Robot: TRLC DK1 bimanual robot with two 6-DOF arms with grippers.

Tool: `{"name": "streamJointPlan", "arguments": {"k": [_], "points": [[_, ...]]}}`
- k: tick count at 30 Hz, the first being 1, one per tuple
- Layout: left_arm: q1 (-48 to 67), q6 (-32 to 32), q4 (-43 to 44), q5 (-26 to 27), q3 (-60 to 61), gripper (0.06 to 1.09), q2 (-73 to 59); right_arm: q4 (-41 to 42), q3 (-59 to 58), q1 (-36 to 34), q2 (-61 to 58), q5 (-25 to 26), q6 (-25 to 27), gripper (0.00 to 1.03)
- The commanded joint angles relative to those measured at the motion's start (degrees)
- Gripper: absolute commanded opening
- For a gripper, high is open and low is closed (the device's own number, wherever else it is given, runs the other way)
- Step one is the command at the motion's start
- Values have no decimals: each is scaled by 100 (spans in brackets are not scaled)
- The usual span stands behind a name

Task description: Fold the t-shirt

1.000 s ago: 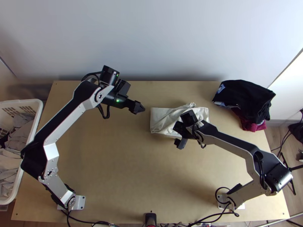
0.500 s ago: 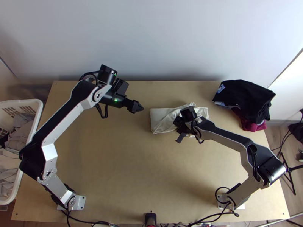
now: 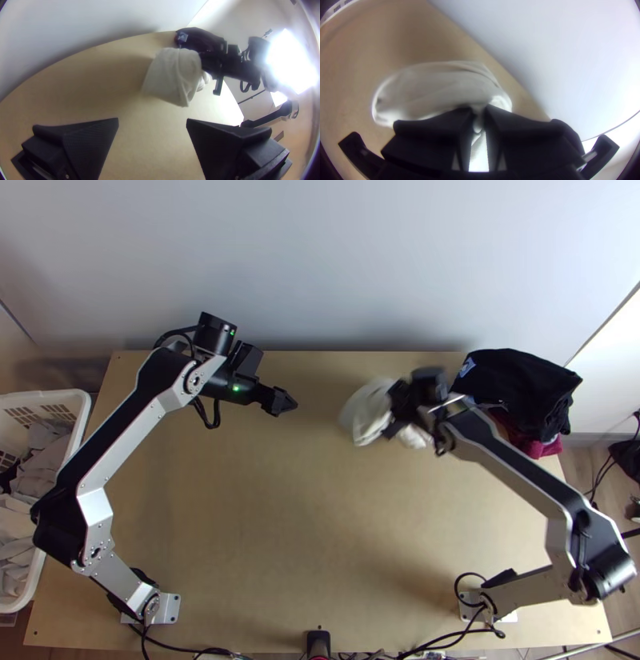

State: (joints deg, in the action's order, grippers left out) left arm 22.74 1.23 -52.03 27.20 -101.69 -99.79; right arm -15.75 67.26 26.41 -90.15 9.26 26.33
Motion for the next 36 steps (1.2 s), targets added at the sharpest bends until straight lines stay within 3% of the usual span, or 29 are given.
{"name": "streamJointPlan", "arguments": {"k": [1,8,13,28,33,36], "points": [[-112,8,-26,5,88,104,197,-394,858,-514,481,50,-181,3],[-314,8,-26,-4,431,104,557,-561,1316,-1244,841,41,-268,3],[-481,-9,-26,-4,703,104,821,-684,1729,-2140,947,-29,-242,3],[-877,-115,-35,-4,1582,104,1576,-579,2748,-5146,402,-1242,426,3],[-947,-115,-35,5,1854,104,1787,-543,2572,-5357,6,-1383,391,3],[-973,-115,-35,5,2013,104,1902,-359,2282,-5076,-293,-1374,189,3]]}}
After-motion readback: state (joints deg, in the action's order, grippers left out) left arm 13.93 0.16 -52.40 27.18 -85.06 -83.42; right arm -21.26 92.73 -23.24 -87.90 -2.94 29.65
